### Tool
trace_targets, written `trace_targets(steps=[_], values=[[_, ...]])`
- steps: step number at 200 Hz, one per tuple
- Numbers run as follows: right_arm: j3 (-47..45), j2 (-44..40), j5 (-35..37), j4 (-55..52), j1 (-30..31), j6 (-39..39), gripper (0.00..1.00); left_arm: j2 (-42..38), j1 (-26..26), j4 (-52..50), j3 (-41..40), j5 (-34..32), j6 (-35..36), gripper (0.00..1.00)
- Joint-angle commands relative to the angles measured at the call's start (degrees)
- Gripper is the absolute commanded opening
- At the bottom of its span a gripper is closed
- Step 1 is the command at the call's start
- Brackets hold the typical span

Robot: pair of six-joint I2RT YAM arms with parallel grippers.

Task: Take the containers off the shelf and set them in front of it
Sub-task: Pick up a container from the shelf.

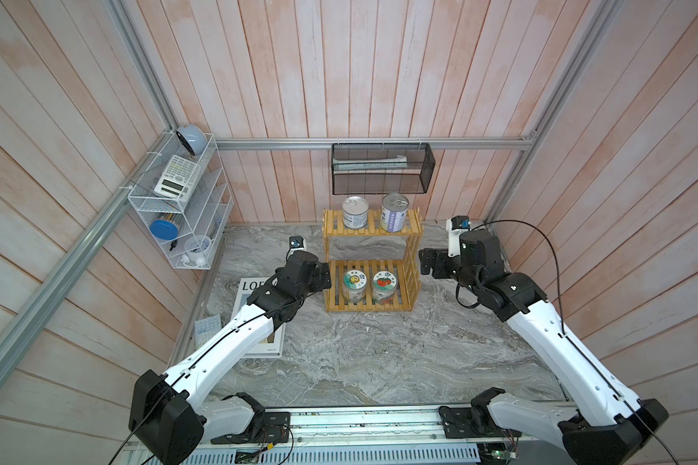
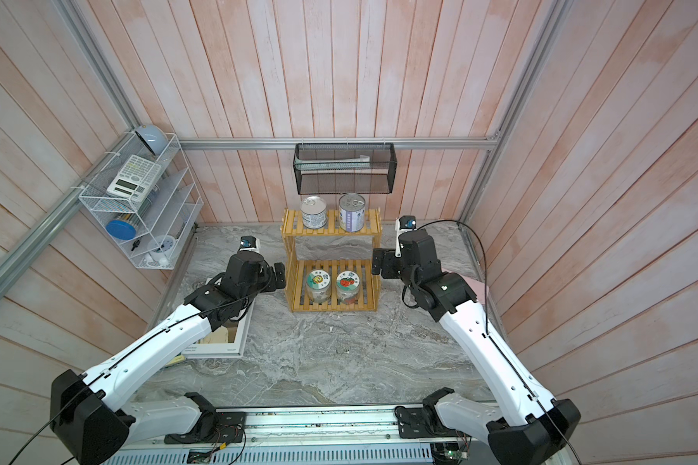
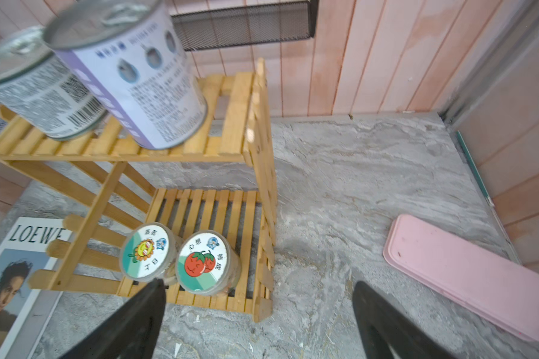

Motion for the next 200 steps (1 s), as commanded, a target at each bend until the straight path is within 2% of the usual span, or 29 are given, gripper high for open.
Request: trace_targets(steps=[1, 22, 66, 135, 200], values=[[4.80, 3.08, -7.52, 0.12, -0.18, -5.16, 0.98, -2.05, 2.29, 5.65, -2.34, 9.31, 0.85, 1.00], [7.73, 5.97, -11.75, 1.80, -0.25, -6.29, 0.98, -2.25, 3.58, 6.67, -2.73, 14.37, 2.45, 1.00], [12.56, 11.79, -18.02, 6.00, -1.20, -7.61, 0.98, -1.19, 3.93, 7.00, -2.82, 19.09, 4.17, 1.00], [20.11, 19.14, -18.64, 7.57, -1.31, -9.72, 0.98, -0.32, 4.68, 9.18, -4.05, 22.37, 3.91, 1.00], [23.21, 24.16, -17.96, 9.76, -1.46, -11.31, 0.98, 0.53, 5.17, 9.64, -4.07, 22.81, 3.90, 1.00]])
